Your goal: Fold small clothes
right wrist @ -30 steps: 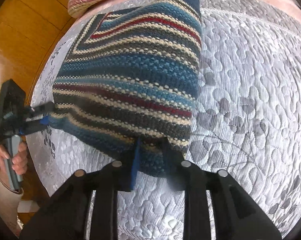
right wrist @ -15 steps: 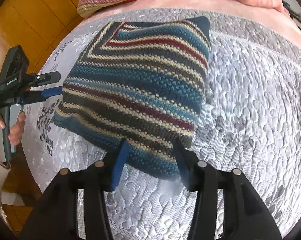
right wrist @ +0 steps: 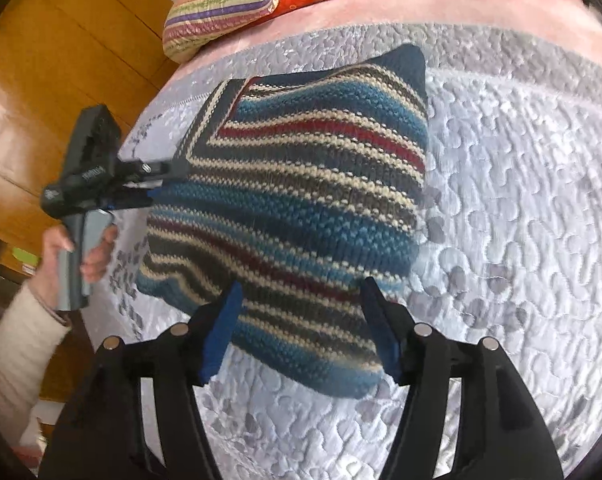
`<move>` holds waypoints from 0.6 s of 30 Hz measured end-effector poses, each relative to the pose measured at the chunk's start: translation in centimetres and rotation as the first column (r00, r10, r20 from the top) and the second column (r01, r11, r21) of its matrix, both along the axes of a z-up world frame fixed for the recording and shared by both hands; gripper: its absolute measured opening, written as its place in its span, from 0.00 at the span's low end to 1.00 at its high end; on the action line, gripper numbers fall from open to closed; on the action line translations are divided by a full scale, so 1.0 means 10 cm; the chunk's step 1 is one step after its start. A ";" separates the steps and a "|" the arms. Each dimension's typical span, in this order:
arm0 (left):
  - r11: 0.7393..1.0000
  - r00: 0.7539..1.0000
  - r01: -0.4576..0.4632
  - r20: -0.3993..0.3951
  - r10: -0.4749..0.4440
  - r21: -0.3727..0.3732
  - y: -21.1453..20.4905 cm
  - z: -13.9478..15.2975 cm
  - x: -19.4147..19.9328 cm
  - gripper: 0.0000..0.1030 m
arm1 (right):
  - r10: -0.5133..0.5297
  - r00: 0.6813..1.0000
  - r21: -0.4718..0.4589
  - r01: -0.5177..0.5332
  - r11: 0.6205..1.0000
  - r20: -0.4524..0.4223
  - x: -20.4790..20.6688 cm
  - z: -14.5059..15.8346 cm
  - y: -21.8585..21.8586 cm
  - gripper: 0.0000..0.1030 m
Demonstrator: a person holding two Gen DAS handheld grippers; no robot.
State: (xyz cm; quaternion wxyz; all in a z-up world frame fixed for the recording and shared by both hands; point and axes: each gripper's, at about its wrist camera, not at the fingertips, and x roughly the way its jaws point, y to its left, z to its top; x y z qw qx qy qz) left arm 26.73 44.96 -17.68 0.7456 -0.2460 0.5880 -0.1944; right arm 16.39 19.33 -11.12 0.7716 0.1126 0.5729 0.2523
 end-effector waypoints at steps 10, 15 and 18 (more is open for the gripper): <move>0.994 0.997 0.009 -0.075 -0.017 -0.108 -0.02 -0.38 -0.12 0.90 | -0.016 1.000 0.089 0.019 0.996 -0.025 0.19 -0.02 -0.14 0.68; 0.992 0.993 0.073 -0.080 -0.082 -0.104 -0.22 -0.43 0.04 0.95 | -0.081 0.995 0.122 0.087 0.989 -0.050 0.29 -0.03 -0.31 0.77; 0.979 0.992 0.068 -0.090 -0.087 -0.191 -0.23 -0.43 0.07 0.94 | -0.086 0.990 0.174 0.105 0.979 -0.115 0.43 -0.21 -0.33 0.81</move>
